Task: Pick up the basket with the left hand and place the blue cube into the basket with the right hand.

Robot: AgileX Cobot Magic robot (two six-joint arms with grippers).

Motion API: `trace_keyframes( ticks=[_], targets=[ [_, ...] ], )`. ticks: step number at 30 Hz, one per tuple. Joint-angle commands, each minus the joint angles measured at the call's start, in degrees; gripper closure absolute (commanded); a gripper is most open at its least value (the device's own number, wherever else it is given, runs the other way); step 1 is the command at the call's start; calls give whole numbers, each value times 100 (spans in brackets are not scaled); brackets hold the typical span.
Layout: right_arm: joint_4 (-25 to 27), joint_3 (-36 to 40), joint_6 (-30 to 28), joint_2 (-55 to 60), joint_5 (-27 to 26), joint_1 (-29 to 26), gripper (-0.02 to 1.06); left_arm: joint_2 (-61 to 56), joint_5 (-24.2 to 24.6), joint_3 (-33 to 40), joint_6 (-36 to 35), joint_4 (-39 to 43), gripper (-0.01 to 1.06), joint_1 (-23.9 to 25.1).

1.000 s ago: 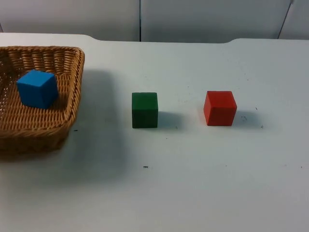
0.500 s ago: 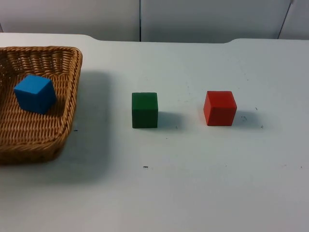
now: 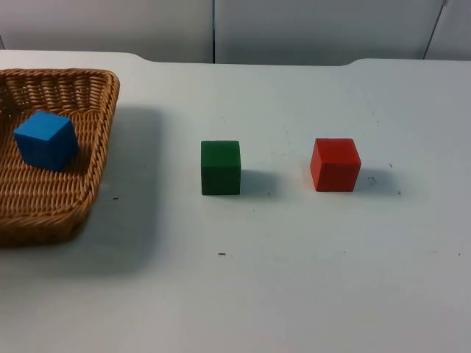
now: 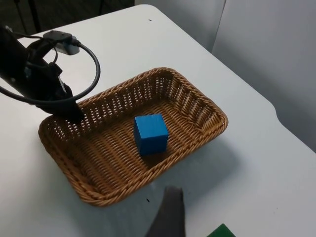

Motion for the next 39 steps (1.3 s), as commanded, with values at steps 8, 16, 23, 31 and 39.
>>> trace_keyframes(
  ticks=[8,16,23,31,39],
  targets=[
    [42,37,8,-45,47,-6,32,2,-170,-11,33,1,104,-27],
    [31,37,8,-45,59,-6,32,2,208,-11,115,1,76,-27],
    [31,37,8,-45,49,-6,32,2,369,-11,-3,-23,14,-27],
    [31,37,8,-45,38,-6,32,-9,780,-11,-32,-123,14,-27],
    [31,37,8,-45,38,-6,32,-501,1063,-11,-32,-175,14,-27]
  ],
)
